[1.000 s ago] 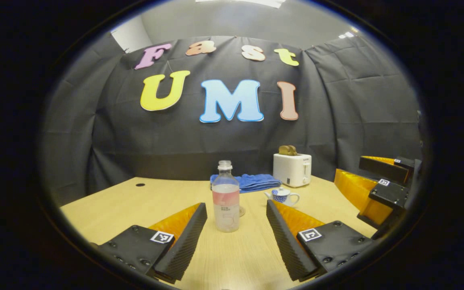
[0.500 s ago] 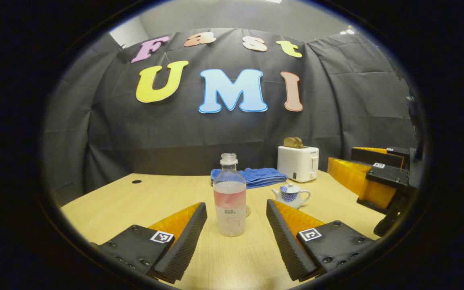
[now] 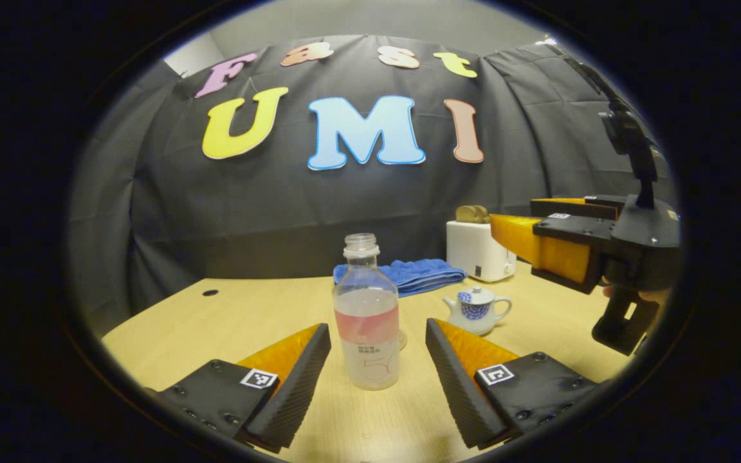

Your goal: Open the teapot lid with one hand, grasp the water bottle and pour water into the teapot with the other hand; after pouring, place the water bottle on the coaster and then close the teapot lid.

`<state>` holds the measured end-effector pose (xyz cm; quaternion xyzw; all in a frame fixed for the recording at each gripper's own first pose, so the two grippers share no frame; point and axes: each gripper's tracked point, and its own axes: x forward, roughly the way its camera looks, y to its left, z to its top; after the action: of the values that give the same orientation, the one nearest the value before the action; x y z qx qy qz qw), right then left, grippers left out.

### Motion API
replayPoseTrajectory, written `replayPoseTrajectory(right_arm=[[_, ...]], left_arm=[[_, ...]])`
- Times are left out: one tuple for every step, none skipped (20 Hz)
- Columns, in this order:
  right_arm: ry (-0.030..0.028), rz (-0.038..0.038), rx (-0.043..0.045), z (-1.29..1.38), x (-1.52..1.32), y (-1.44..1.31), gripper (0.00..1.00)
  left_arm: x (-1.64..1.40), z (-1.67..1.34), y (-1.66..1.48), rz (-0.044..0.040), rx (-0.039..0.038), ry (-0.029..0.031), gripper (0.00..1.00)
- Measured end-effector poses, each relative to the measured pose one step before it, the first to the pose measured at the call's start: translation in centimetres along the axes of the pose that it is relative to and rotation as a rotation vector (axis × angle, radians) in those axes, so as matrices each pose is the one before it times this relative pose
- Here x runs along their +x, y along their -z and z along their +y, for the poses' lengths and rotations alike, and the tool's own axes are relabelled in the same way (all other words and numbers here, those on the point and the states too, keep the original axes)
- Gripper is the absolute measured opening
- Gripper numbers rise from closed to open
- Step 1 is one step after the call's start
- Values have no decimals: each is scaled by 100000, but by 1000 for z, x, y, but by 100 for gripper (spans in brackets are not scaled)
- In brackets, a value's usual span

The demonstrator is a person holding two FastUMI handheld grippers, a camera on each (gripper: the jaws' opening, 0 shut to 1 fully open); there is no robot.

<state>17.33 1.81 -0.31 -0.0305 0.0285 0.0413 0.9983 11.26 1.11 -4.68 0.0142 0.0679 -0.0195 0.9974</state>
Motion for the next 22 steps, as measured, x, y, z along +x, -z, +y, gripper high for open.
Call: replayPoseTrajectory(right_arm=[[13, 970, 2111, 62, 970, 580, 94], [-16, 828, 1785, 8, 995, 589, 94], [550, 1201, 1668, -188, 1010, 673, 94], [-126, 736, 1315, -72, 917, 640, 95], [607, 425, 879, -92, 917, 575, 95], [1185, 696, 428, -317, 808, 578, 94], [675, 1287, 565, -84, 759, 862, 94], [452, 1719, 1029, 15, 569, 668, 94], [60, 1285, 1150, 215, 636, 689, 94], [-35, 2010, 896, 225, 395, 748, 94], [13, 1663, 558, 155, 478, 647, 94], [-342, 1520, -134, 223, 409, 495, 94], [-203, 795, -773, 274, 329, 526, 90], [47, 1152, -959, 130, 293, 371, 88], [-458, 1006, -472, 251, 185, 471, 88], [924, 929, -30, -71, 507, 333, 88], [-586, 1241, 1167, 165, 101, 340, 77], [187, 1256, 1895, 78, 275, 287, 71], [174, 1281, 1397, -94, 341, 404, 71], [570, 1119, 165, -206, 311, 256, 71], [692, 893, -552, -278, 273, 244, 71], [102, 678, 109, -139, 177, 85, 71]], left_arm=[[434, 166, 207, 594, -240, -502, 100], [326, 174, 93, 408, 39, -60, 100], [383, 46, 261, 91, 270, -65, 100], [280, 58, -71, -52, 472, -15, 100], [433, -19, -63, -314, 608, 415, 100], [366, -57, -151, -422, 365, 507, 100], [453, -259, 32, -260, 190, 816, 100], [485, -126, -97, -256, -160, 649, 100], [336, -32, 125, 234, 310, 151, 100], [372, 87, 25, 158, 70, -2, 100], [351, -21, 193, 359, -238, 281, 100], [130, -27, 12, -42, -454, 269, 100], [192, 67, 157, 58, -667, 404, 100], [140, 27, 127, 175, -533, 273, 100], [221, 11, 349, 442, -449, 380, 100], [203, 25, 183, 628, -317, 377, 100], [134, 99, 233, 436, -312, 24, 100], [138, 6, 64, 132, -418, 487, 100], [-11, -75, 136, -82, -323, 431, 100], [5, -7, -128, -243, -224, 214, 100], [75, 99, -50, -368, -230, 194, 100], [81, -60, -74, -317, -444, 308, 100]])
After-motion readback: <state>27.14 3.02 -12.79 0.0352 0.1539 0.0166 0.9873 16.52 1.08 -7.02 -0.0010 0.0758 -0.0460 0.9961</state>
